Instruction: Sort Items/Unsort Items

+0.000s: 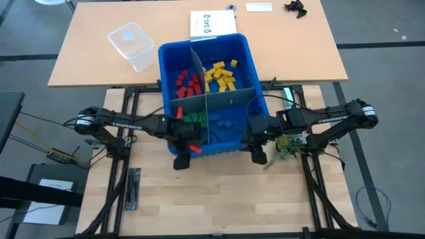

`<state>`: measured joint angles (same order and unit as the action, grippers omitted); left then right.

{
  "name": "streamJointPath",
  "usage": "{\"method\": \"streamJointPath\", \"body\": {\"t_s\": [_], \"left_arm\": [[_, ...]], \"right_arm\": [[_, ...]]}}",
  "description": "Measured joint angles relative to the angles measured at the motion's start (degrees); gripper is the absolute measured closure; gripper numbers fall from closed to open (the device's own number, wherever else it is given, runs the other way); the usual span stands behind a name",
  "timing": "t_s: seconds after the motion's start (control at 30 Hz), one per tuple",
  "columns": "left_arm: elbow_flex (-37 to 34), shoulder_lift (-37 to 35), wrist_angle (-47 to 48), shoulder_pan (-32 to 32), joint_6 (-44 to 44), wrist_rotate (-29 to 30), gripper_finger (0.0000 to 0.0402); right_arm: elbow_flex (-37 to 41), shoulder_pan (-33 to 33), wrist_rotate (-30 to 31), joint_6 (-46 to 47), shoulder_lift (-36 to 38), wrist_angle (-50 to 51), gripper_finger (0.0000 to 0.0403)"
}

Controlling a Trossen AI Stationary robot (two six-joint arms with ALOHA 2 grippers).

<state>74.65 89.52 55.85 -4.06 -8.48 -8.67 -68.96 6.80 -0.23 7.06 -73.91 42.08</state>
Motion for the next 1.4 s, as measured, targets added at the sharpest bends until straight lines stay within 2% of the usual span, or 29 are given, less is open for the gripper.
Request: {"method": "streamJointPath", "body": {"t_s": [0.1, 0.23, 0.5, 0.7, 0.8, 0.97, 1.13, 1.27, 1.4], "left_arm": [[0.1, 0.0, 0.3, -2.7, -2.0, 1.3, 0.0184], [2.4, -0.1, 1.8, -4.2, -2.1, 7.4, 0.0184], [12.2, -0.7, 3.4, -4.3, 4.7, 13.7, 0.0184], [20.0, -0.8, 5.7, -0.8, 11.5, 32.4, 0.0184], [22.3, -0.9, 5.6, 4.1, 14.1, 36.3, 0.0184], [20.3, -0.9, 5.3, 15.8, 16.8, 32.6, 0.0184], [14.3, -0.7, 2.8, 25.9, 18.6, 20.6, 0.0184], [10.4, -0.8, -0.8, 28.9, 20.1, 15.7, 0.0184], [8.3, -0.8, -3.1, 29.8, 20.7, 12.8, 0.0184]], "right_arm": [[-0.5, 0.4, 1.1, -1.1, 0.0, -0.1, 0.0248], [-0.6, 0.4, 4.0, -3.3, 0.0, -0.1, 0.0241], [-4.6, -1.4, 7.2, -10.3, 0.0, -0.2, 0.0187], [-8.8, -7.5, 13.5, -21.4, 0.1, -0.5, 0.0166], [-8.8, -14.0, 13.1, -26.2, 0.0, -0.8, 0.017], [-8.7, -25.6, 6.5, -29.7, -2.1, -1.4, 0.0175], [-8.7, -33.3, -1.6, -31.7, -5.5, -1.4, 0.0175], [-8.7, -35.9, -6.6, -32.9, -9.1, -1.1, 0.0175], [-8.7, -36.5, -7.2, -34.2, -12.2, -1.1, 0.0175]]}}
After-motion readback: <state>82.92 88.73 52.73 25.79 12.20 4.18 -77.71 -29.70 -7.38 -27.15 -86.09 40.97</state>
